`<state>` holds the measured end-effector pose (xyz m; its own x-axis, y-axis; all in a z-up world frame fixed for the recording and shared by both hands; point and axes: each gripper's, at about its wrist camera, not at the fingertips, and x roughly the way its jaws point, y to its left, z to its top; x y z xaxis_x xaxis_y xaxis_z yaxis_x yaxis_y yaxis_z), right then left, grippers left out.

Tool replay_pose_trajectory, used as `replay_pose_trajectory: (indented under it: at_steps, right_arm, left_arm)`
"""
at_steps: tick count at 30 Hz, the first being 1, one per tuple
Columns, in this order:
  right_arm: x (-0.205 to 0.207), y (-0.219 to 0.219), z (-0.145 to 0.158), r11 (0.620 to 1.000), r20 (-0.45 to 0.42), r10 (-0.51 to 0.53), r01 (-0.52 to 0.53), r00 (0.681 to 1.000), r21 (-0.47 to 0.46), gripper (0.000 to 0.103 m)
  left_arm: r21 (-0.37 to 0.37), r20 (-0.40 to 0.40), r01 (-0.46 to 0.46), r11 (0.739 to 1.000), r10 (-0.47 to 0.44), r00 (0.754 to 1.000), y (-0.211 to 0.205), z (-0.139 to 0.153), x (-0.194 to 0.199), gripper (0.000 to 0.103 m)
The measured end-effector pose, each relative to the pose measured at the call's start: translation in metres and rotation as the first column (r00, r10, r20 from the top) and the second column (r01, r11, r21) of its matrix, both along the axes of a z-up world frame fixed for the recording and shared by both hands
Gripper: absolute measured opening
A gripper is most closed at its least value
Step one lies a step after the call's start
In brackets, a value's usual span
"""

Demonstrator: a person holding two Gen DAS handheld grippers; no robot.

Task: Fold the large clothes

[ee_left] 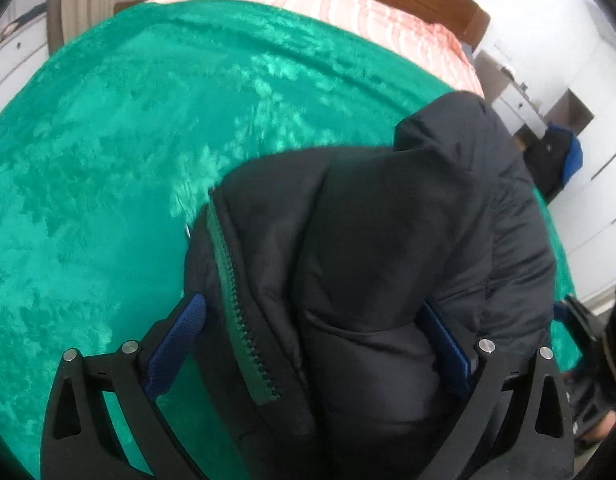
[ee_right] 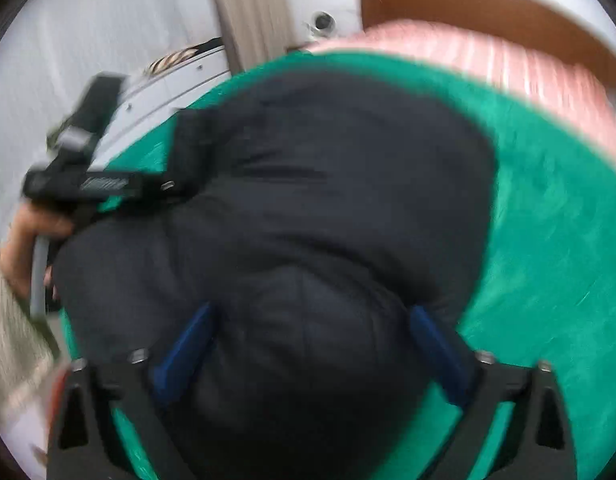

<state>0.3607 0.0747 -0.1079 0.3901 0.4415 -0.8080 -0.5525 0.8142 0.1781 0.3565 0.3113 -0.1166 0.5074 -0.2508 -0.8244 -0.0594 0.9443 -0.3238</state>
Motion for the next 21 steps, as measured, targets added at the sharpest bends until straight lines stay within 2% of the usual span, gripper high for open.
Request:
replay_pose_trajectory:
  at_steps: [4, 6, 11, 13, 15, 17, 19, 21]
  right_arm:
    - [-0.005, -0.003, -0.007, 1.000, 0.011, -0.012, 0.012, 1.000, 0.000, 0.103]
    - [-0.006, -0.004, -0.008, 1.000, 0.014, -0.011, 0.011, 1.000, -0.015, 0.103]
    - [-0.004, -0.003, -0.007, 0.999, 0.010, -0.017, 0.018, 1.000, -0.037, 0.103]
    - [-0.009, -0.006, 0.009, 0.999, 0.006, -0.028, 0.028, 1.000, -0.033, 0.102]
    - [-0.017, -0.027, 0.031, 0.997, 0.021, -0.075, 0.075, 0.997, 0.016, 0.102]
    - [-0.025, -0.056, 0.055, 0.987, 0.058, -0.122, 0.114, 0.991, 0.117, 0.102]
    - [-0.029, -0.081, 0.070, 0.977, 0.068, -0.166, 0.154, 0.984, 0.147, 0.103]
    - [-0.026, -0.095, 0.069, 0.973, 0.036, -0.183, 0.176, 0.982, 0.147, 0.103]
  left_arm:
    - [-0.106, -0.030, -0.024, 0.994, 0.021, 0.999, 0.010, -0.028, 0.002, 0.103]
    - [-0.119, -0.031, -0.041, 0.992, 0.038, 0.999, 0.009, -0.036, 0.002, 0.103]
    - [-0.071, -0.028, -0.082, 0.994, 0.080, 0.996, 0.001, -0.036, -0.001, 0.103]
    - [-0.037, -0.005, -0.085, 0.996, 0.085, 0.996, 0.000, -0.022, -0.007, 0.103]
    - [0.002, 0.039, -0.096, 0.995, 0.096, 0.995, 0.004, 0.005, -0.020, 0.101]
    - [-0.050, 0.101, -0.100, 0.994, 0.105, 0.989, 0.017, 0.030, -0.039, 0.102]
    - [-0.186, 0.111, -0.090, 0.978, 0.112, 0.988, 0.036, 0.047, -0.054, 0.102]
    - [-0.317, 0.078, -0.048, 0.947, 0.076, 0.994, 0.044, 0.051, -0.056, 0.102]
